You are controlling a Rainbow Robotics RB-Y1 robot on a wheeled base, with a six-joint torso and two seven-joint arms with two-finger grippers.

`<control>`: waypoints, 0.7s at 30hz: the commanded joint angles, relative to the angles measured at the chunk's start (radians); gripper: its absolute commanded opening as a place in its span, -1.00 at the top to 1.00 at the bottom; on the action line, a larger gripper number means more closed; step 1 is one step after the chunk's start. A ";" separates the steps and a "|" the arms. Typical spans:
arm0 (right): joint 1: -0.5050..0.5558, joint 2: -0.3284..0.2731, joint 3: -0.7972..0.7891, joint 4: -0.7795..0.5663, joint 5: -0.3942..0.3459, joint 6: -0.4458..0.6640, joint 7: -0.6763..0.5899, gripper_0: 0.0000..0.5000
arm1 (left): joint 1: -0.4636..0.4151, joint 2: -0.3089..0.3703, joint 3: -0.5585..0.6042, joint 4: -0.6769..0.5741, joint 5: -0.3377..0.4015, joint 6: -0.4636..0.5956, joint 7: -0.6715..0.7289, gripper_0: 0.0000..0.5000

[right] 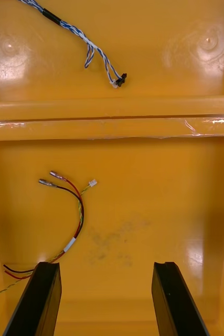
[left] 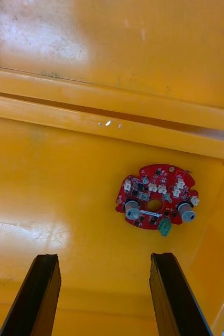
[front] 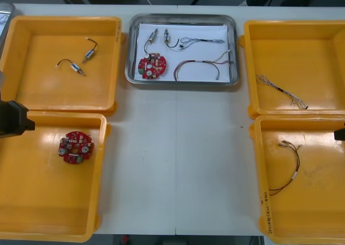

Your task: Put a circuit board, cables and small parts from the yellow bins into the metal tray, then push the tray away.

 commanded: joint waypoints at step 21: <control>0.020 -0.041 -0.028 -0.033 -0.009 0.003 0.003 -1.00 | 0.015 0.042 0.027 -0.032 -0.004 0.006 -0.081 -1.00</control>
